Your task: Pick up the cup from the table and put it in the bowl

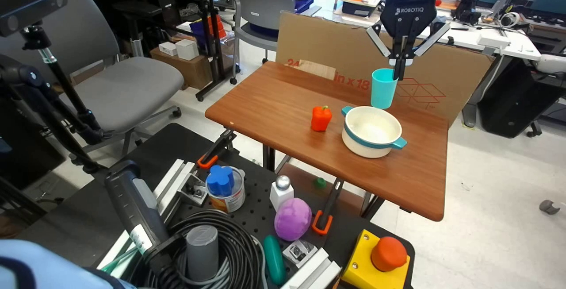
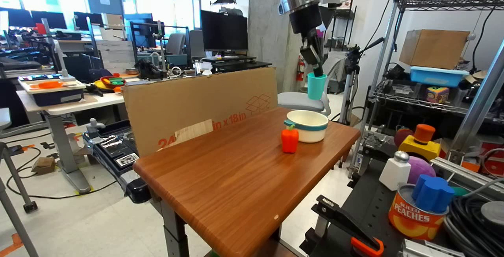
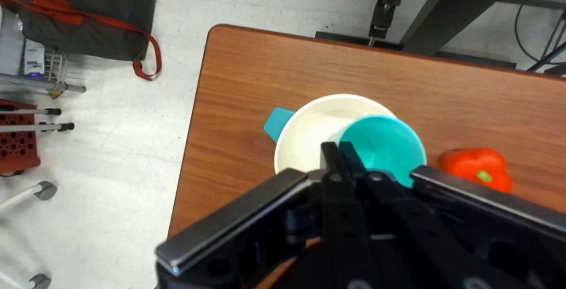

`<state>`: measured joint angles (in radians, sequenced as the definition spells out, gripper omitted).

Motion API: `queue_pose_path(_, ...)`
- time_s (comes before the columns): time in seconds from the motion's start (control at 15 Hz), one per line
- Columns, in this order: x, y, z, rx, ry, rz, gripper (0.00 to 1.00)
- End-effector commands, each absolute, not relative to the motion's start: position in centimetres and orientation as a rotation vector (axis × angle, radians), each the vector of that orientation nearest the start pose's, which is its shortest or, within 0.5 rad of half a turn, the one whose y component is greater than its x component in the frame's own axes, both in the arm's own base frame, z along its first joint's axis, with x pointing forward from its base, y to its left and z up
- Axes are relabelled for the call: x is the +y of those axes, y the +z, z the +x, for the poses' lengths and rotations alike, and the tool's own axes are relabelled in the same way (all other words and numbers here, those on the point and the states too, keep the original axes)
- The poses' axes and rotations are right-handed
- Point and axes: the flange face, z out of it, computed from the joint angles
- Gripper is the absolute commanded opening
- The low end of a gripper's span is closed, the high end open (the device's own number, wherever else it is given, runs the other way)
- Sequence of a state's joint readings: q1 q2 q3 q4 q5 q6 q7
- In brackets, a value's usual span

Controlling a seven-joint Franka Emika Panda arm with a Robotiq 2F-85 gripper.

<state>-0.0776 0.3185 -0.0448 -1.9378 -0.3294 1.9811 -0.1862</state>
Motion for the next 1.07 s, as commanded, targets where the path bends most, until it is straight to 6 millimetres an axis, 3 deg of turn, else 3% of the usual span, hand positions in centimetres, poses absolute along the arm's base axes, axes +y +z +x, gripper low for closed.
queue_pose_path(0.0,-10.4,29.2,60.6,-0.365,0.454,-3.304,0.01)
queue_pose_path(0.47,-11.6,24.3,62.9,-0.329,0.498,-3.268,0.01)
queue_pose_path(1.0,-13.0,19.7,63.0,-0.274,0.648,-3.218,0.01)
